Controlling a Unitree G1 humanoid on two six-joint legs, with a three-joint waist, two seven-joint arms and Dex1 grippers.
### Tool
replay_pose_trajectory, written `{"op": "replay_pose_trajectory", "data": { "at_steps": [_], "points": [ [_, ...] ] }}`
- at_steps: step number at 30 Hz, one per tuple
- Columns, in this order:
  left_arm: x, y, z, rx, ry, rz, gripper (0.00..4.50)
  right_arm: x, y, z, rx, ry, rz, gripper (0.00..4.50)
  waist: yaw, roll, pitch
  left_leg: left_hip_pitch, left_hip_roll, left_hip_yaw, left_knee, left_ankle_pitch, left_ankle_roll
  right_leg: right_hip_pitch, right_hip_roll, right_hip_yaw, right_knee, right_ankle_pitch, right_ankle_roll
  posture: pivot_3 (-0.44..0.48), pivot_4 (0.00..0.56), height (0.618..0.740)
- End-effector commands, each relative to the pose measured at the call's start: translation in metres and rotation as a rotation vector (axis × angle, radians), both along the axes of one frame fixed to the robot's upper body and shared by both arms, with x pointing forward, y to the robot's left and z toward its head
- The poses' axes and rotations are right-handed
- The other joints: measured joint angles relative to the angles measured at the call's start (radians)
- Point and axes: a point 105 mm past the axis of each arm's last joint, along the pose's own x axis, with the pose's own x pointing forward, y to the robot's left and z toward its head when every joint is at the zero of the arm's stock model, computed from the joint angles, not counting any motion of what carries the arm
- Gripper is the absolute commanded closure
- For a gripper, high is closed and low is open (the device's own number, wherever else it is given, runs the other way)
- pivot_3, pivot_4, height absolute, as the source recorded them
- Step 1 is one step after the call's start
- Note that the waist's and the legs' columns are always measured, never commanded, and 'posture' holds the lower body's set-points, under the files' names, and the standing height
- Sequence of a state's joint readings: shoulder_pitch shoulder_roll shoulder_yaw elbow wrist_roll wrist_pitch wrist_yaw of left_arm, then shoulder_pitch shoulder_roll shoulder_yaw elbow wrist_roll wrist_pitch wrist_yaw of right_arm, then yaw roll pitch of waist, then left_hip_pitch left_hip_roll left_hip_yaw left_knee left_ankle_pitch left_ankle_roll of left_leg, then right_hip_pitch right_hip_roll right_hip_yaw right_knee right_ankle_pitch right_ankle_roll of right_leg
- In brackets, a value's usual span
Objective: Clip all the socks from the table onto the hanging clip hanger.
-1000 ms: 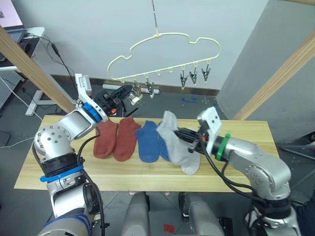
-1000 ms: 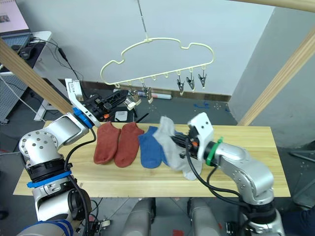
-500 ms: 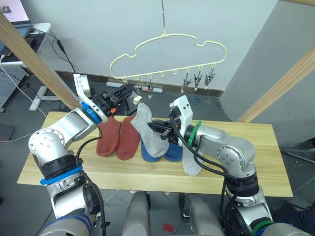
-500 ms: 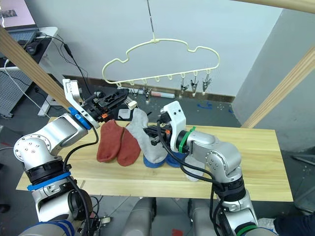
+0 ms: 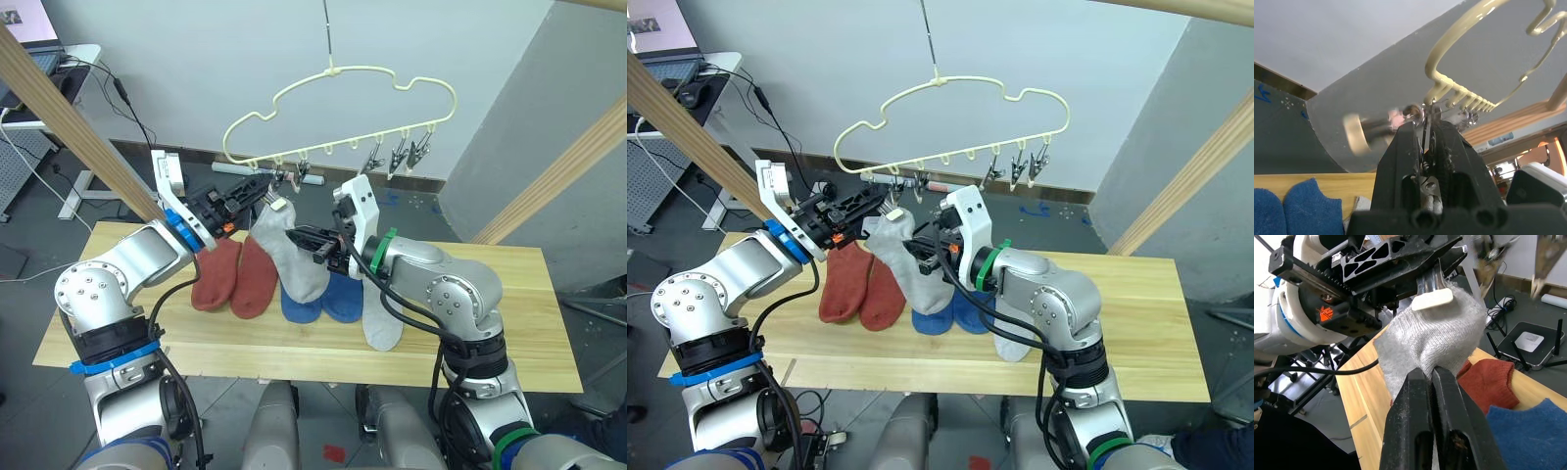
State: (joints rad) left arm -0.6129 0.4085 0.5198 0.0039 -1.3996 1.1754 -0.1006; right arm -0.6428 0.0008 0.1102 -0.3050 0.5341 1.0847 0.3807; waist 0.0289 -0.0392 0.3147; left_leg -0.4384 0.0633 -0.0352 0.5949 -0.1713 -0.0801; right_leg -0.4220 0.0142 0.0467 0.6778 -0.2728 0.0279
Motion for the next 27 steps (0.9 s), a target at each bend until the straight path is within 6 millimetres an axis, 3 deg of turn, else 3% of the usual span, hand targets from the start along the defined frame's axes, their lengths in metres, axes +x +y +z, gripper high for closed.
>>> {"op": "replay_pose_trajectory", "data": {
  "at_steps": [1,9,13,14,16,19,22,27],
  "points": [
    [-0.006,0.000,0.013,0.009,-0.080,-0.002,4.37,-0.004,0.004,0.013,0.037,-0.040,0.019,4.43,0.000,0.000,0.000,0.000,0.000,-0.001,0.000,0.000,0.000,0.000,0.000,-0.001,0.000,0.000,0.000,0.208,0.295,0.740],
    [-0.004,0.009,0.015,0.012,-0.100,0.033,1.77,0.004,0.007,0.008,0.019,-0.052,-0.014,4.50,0.001,0.000,0.000,-0.001,0.000,-0.002,0.000,0.000,-0.001,0.000,0.000,-0.002,0.000,0.000,0.000,0.207,0.295,0.740],
    [-0.005,0.024,0.015,0.140,-0.138,0.121,0.52,0.007,0.016,0.001,0.049,-0.015,-0.020,4.50,-0.002,0.000,0.000,-0.001,0.000,-0.002,0.000,0.000,-0.001,0.000,0.000,-0.002,0.000,0.000,0.000,0.209,0.296,0.740],
    [-0.005,0.027,0.016,0.182,-0.161,0.150,0.24,0.007,0.019,-0.001,0.064,0.005,-0.022,4.50,-0.003,0.000,0.000,-0.001,0.000,-0.002,0.000,0.000,-0.001,0.000,0.000,-0.002,0.000,0.000,0.000,0.209,0.296,0.740],
    [-0.009,0.026,0.020,0.249,-0.208,0.149,0.24,0.008,0.024,-0.003,0.105,0.067,-0.025,4.50,-0.001,0.000,0.000,-0.001,0.000,-0.002,-0.001,0.000,-0.001,-0.001,0.000,-0.002,0.000,0.000,-0.001,0.222,0.296,0.740],
    [-0.018,0.016,0.021,0.343,-0.265,0.119,0.21,0.011,0.031,-0.001,0.199,0.177,-0.036,3.79,0.007,0.000,0.000,-0.002,0.000,-0.003,-0.001,0.001,-0.001,-0.001,0.000,-0.003,0.000,-0.001,-0.001,0.240,0.295,0.740],
    [-0.017,0.009,0.019,0.379,-0.300,0.150,0.21,0.014,0.032,-0.001,0.208,0.203,-0.045,2.76,0.027,0.000,0.000,-0.002,-0.001,-0.003,-0.001,0.001,-0.001,0.000,-0.001,-0.003,-0.001,-0.001,-0.001,0.248,0.295,0.740],
    [-0.018,-0.006,0.011,0.472,-0.354,0.192,0.21,0.023,0.014,-0.017,0.105,0.161,-0.127,0.94,0.031,0.000,0.000,-0.003,0.000,-0.004,-0.001,0.001,-0.001,-0.001,-0.001,-0.004,-0.002,-0.001,-0.001,0.253,0.300,0.740]
  ]
}}
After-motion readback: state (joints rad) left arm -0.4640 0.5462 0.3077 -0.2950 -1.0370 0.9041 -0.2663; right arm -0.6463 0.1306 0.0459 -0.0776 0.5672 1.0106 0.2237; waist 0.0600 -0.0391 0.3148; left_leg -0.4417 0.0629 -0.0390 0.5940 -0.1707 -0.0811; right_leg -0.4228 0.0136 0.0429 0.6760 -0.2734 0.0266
